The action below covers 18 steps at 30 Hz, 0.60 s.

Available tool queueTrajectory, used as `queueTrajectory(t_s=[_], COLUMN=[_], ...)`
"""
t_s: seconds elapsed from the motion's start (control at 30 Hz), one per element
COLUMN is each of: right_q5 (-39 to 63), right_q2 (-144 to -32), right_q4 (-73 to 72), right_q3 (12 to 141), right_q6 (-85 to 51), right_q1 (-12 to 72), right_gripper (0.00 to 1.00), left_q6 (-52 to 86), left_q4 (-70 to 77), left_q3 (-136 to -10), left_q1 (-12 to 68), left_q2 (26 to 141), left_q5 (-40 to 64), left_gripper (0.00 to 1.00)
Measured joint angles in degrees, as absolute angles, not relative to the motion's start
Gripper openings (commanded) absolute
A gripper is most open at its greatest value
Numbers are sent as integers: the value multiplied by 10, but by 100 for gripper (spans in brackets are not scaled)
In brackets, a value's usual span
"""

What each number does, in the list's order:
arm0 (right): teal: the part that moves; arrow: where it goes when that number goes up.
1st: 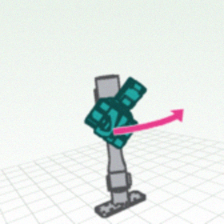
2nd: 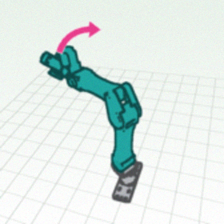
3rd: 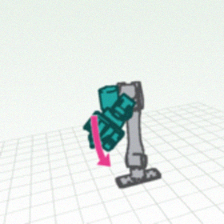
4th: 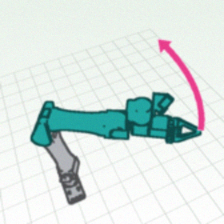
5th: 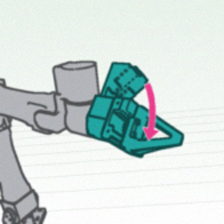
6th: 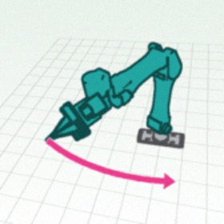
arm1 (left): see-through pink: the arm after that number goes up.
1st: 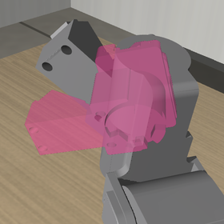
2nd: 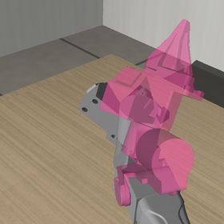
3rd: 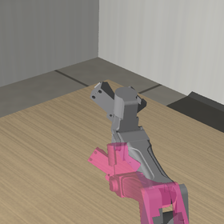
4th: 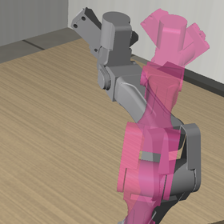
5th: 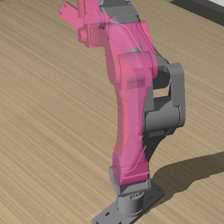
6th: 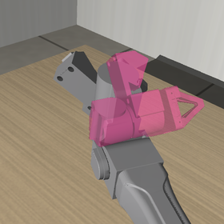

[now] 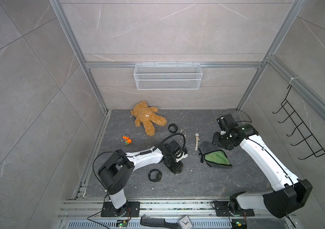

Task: Wipe the watch dial
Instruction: Pick up the watch at the center of the board.

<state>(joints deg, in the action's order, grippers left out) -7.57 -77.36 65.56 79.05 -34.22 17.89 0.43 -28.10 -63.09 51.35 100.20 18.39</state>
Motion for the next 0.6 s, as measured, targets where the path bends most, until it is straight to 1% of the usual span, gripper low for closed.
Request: queueTrajectory(t_s=[0.13, 0.23, 0.3, 0.37, 0.43, 0.5, 0.6], right_q5=[-78, -81, -82, -83, -84, -86, -88], right_q2=[-768, -766, -765, -765, -765, -765, -764], right_q4=[665, 671, 676, 680, 684, 686, 688], right_q3=[791, 791, 792, 796, 800, 804, 805], right_q6=[-335, -333, -332, -330, -329, -328, -328], right_q1=[175, 174, 173, 172, 171, 171, 170], right_gripper=[57, 57, 57, 57, 57, 57, 57], left_q6=[-2, -7, -11, -13, -15, -16, -18], left_q4=[-270, -265, -260, -252, -251, -251, -248], left_q3=[-631, -631, -631, -631, -631, -634, -642], left_q1=[514, 514, 514, 514, 514, 514, 513], left_q2=[1015, 1018, 1023, 1035, 1046, 1050, 1053], left_q5=[179, 179, 180, 181, 183, 187, 188], left_gripper=[43, 40, 35, 28, 24, 23, 16])
